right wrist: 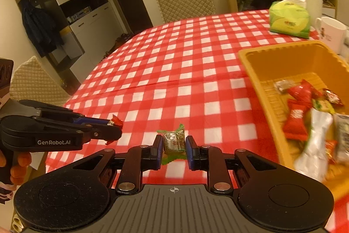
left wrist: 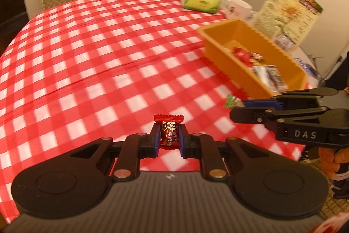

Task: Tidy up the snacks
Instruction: 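Carry both candies over the orange tray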

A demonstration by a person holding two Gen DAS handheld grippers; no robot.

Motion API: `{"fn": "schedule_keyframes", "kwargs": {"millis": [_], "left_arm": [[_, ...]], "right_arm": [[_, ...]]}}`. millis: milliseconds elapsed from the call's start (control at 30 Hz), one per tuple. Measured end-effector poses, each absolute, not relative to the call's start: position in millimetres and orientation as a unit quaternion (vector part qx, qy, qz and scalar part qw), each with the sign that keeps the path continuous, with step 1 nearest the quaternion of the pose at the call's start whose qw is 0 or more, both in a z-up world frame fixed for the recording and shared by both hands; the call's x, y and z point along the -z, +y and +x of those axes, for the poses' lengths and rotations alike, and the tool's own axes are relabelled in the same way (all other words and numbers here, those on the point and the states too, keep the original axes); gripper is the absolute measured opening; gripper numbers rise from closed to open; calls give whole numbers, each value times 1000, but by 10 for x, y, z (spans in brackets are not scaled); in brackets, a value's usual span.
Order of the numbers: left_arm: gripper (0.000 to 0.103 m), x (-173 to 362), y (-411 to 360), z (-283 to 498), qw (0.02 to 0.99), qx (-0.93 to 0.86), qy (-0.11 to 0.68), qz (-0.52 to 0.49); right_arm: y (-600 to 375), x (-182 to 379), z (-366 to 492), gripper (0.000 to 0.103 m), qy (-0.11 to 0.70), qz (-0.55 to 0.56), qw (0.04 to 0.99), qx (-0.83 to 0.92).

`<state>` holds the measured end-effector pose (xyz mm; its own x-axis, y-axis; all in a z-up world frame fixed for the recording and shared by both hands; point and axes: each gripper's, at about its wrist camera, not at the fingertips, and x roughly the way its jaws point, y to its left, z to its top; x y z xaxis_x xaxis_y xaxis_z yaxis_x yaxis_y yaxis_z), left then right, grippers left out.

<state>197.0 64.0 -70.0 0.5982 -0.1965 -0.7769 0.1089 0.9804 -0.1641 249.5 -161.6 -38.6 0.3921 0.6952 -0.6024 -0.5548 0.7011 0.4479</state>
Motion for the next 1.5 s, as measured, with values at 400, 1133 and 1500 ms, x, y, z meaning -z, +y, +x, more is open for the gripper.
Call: {"fn": "schedule_keyframes", "kwargs": {"millis": [400, 1133, 1500], "left_arm": [[15, 490, -179, 1957, 898, 145, 413, -31], [15, 366, -1036, 2399, 910, 150, 385, -6], [15, 412, -1087, 2588, 909, 141, 393, -9]], "right_arm": [[-2524, 261, 2297, 22, 390, 105, 857, -321], [-3631, 379, 3052, 23, 369, 64, 896, -238], [-3559, 614, 3343, 23, 391, 35, 888, -241]]}}
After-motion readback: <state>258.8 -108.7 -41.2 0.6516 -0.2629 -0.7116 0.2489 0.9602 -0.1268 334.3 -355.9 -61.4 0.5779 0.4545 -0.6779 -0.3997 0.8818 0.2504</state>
